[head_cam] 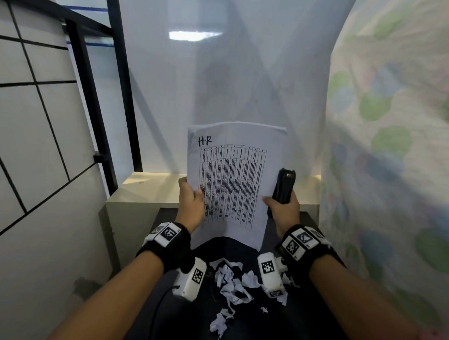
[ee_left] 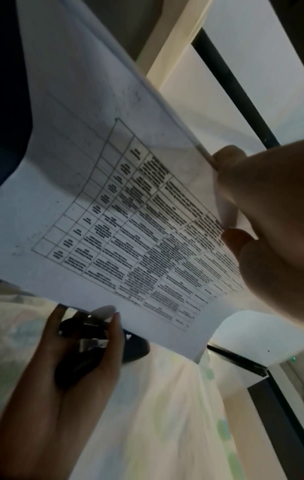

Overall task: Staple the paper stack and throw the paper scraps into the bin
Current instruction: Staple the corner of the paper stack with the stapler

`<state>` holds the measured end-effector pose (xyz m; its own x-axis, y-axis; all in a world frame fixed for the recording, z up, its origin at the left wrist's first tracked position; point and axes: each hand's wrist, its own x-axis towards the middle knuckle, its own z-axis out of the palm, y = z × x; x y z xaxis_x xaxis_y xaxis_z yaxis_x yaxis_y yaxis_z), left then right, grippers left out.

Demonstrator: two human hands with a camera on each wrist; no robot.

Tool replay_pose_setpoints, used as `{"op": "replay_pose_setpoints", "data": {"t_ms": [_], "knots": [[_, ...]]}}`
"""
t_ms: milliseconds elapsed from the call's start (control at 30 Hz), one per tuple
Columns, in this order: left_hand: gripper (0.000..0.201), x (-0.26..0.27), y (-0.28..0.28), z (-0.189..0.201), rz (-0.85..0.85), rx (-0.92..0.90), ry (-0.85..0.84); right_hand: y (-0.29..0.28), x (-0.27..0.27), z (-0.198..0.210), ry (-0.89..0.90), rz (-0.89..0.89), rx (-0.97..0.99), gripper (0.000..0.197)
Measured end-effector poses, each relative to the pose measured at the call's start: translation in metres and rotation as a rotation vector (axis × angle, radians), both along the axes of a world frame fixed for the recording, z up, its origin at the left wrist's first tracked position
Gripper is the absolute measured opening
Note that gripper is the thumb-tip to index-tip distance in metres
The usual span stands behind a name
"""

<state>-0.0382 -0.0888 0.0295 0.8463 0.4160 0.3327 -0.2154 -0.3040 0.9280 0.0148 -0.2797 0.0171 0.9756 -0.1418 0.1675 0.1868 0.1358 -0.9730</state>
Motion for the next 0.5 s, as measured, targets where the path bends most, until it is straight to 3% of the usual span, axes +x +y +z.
{"op": "replay_pose_setpoints", "data": {"t_ms": [167, 300, 400, 500], "knots": [[0.036, 0.003, 0.01, 0.007, -0.053, -0.063, 0.032, -0.005, 0.008, 0.002, 0.029, 0.031, 0.008, 0.035], [0.015, 0.002, 0.011, 0.011, -0.043, -0.068, 0.065, -0.005, 0.008, 0.005, 0.03, 0.04, 0.013, 0.033], [0.026, 0.0, 0.012, 0.011, -0.042, -0.118, 0.024, -0.007, 0.008, 0.006, 0.026, 0.035, 0.083, 0.033], [0.023, -0.007, 0.012, -0.001, -0.108, -0.163, 0.064, -0.009, 0.003, -0.005, 0.044, 0.058, 0.045, 0.037]]}}
